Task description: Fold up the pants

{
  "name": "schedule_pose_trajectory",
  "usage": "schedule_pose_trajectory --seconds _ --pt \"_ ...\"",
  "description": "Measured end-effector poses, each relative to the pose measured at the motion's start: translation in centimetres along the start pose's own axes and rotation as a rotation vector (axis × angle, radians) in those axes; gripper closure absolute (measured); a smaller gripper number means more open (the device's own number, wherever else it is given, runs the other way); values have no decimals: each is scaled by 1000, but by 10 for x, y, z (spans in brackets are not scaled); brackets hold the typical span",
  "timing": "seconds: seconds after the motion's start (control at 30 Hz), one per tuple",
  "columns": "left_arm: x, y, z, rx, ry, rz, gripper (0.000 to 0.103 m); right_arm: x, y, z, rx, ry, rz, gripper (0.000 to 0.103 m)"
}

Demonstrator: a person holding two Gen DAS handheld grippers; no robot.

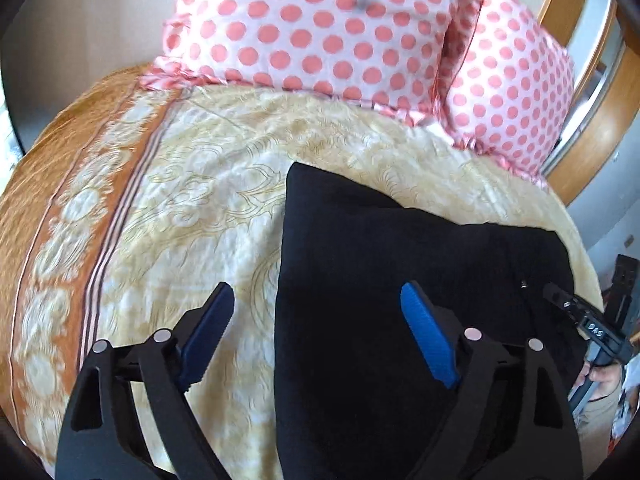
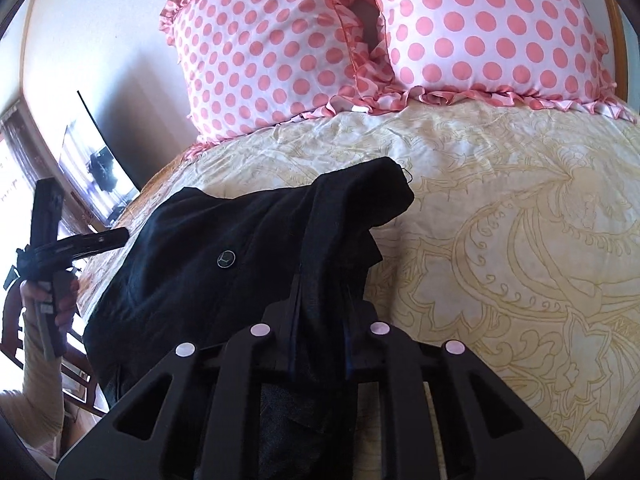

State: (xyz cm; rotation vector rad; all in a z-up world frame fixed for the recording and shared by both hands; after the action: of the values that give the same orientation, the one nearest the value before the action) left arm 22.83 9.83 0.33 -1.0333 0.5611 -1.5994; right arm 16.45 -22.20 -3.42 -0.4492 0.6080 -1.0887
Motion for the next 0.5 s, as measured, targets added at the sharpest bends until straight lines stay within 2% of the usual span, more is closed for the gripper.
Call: schedule_pose_trajectory --seconds 0.03,0.13,0.3,0.37,0.43,0.5 --pt "0 10 5 -33 4 4 27 0 0 0 -3 -1 -2 87" --pt "1 31 9 -103 -5 -12 31 1 2 0 -13 1 -4 87" --pt "7 40 15 -126 4 -35 44 6 5 -1 -28 31 9 82" --pt "7 40 15 -128 8 -28 45 11 7 -2 -32 68 22 79" --pt "7 39 15 -125 6 -38 56 14 9 -3 -33 94 41 71" --pt "6 36 15 -112 -7 -47 65 17 11 -5 -22 117 66 70"
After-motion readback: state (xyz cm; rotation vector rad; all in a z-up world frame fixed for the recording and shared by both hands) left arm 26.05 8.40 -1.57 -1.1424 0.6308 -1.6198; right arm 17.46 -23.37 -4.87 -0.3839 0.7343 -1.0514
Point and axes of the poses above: each gripper's, at about its wrist camera, not at the fingertips, and y roughly the way its jaws point, x to its right, z to its top, the point moved 4 cm from there along y, roughly the way its jaws point, and after that the axes turned 10 degrees about -y, right-handed, at the moved point
